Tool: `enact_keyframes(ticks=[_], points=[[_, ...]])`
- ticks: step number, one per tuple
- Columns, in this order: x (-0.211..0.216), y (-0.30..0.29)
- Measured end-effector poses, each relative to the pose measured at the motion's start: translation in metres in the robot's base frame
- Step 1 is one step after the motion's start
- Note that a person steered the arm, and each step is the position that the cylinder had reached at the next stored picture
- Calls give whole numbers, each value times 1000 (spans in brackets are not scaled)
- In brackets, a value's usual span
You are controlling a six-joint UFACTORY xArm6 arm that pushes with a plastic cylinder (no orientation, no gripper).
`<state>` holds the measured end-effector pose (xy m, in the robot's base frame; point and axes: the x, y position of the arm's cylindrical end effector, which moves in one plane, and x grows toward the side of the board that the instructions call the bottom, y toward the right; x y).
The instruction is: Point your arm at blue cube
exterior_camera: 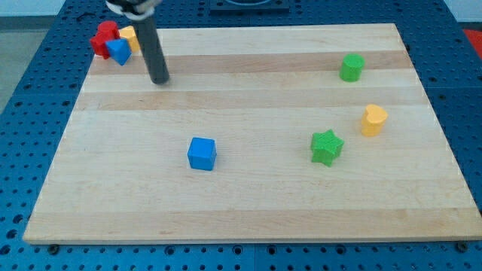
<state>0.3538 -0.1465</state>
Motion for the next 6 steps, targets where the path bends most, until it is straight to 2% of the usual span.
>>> enact_keyframes(ticks=[2,4,6], points=[[98,81],[136,134],[181,127]])
